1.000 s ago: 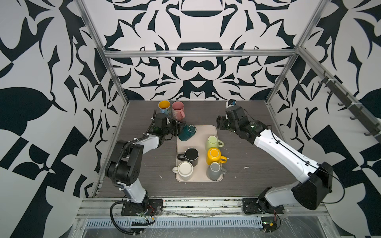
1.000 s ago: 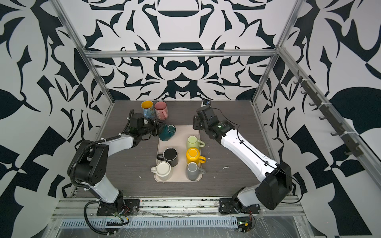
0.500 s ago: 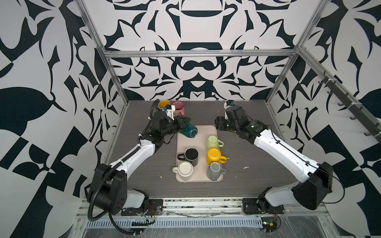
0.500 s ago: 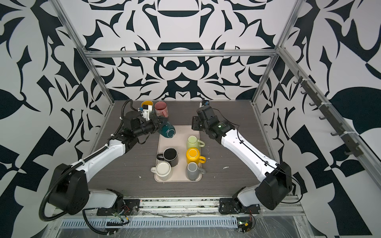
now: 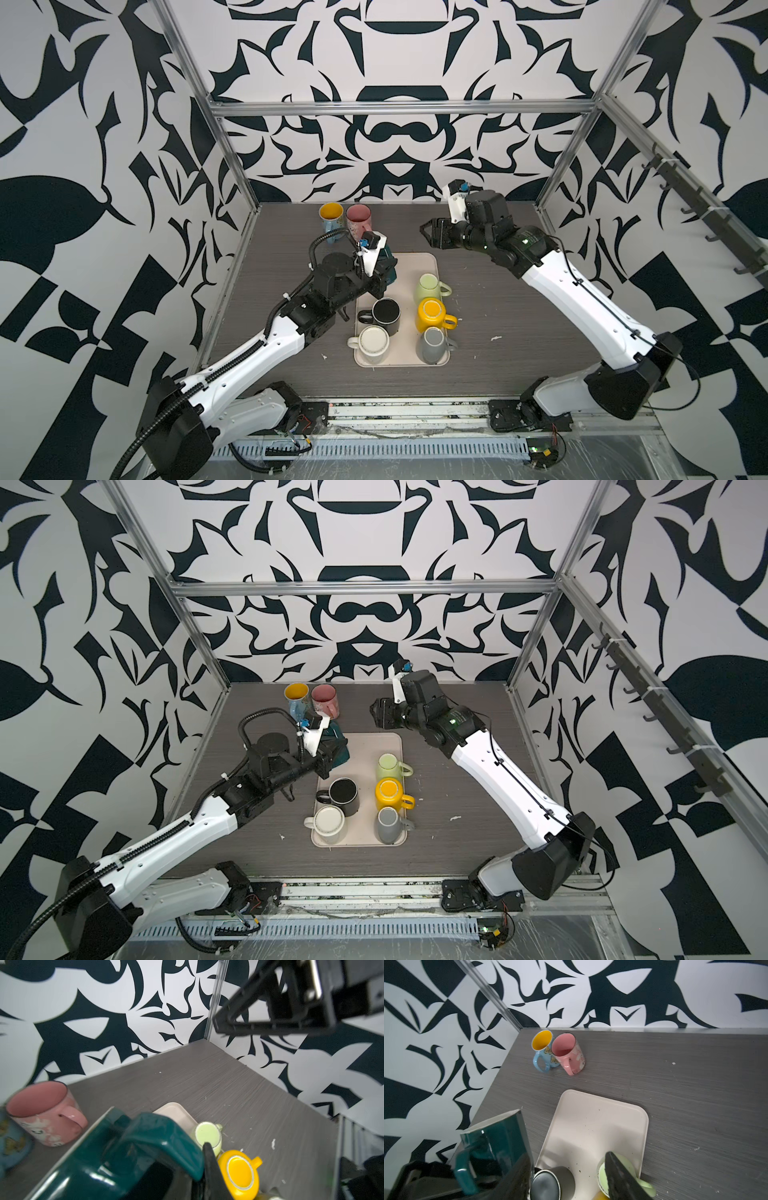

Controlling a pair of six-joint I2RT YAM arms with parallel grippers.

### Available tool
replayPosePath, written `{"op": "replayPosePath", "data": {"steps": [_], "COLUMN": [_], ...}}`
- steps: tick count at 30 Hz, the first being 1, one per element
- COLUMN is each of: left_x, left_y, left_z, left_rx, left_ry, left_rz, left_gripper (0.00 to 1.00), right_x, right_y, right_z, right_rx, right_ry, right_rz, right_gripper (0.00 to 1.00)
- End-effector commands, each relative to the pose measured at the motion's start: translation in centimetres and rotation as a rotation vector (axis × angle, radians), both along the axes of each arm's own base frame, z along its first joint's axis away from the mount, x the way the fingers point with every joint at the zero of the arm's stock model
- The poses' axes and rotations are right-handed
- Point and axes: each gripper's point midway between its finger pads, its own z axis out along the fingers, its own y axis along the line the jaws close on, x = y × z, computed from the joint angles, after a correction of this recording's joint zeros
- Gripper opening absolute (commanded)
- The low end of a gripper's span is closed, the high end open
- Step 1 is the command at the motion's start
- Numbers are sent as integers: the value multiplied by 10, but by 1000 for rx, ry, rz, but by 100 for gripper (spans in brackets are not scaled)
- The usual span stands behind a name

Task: Turn the mug right side up
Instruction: 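Tilt the green mug toward the right gripper and grasp it with the right gripper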

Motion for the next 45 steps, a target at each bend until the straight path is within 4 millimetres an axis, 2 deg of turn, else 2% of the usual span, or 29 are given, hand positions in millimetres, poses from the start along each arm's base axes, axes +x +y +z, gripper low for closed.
{"op": "replayPosePath", "data": {"steps": [1,7,12,19,24,31,38,42,45], "left_x": [6,3,7,12,16,17,16,14,13], "left_y": [11,4,-2,-4,-5,-8,-14,-16,-17], "left_z": [42,40,28,19,15,14,16,20,23], "left_rx": [96,296,466,602,692,715,717,702,691], "left_ry": [-310,-472,-570,-685,-751,-791,-812,-824,-830], "left_rz": [71,89,102,134,139,134,119,118,117], "left_gripper": [0,0,0,0,0,0,0,0,0], "right_x": [-12,-20,-22,-30,-38,-49,-54,-53,-53], "right_y": [9,21,30,40,47,56,69,74,76], "right_z": [21,29,32,36,22,-4,-16,-24,-27], "right_rx": [7,17,16,10,-13,-42,-42,-49,-52], "right_ry": [-23,-6,1,16,85,172,198,216,225], "right_rz": [110,201,257,352,427,497,540,545,548], "right_gripper": [61,62,62,62,61,58,57,53,46]}}
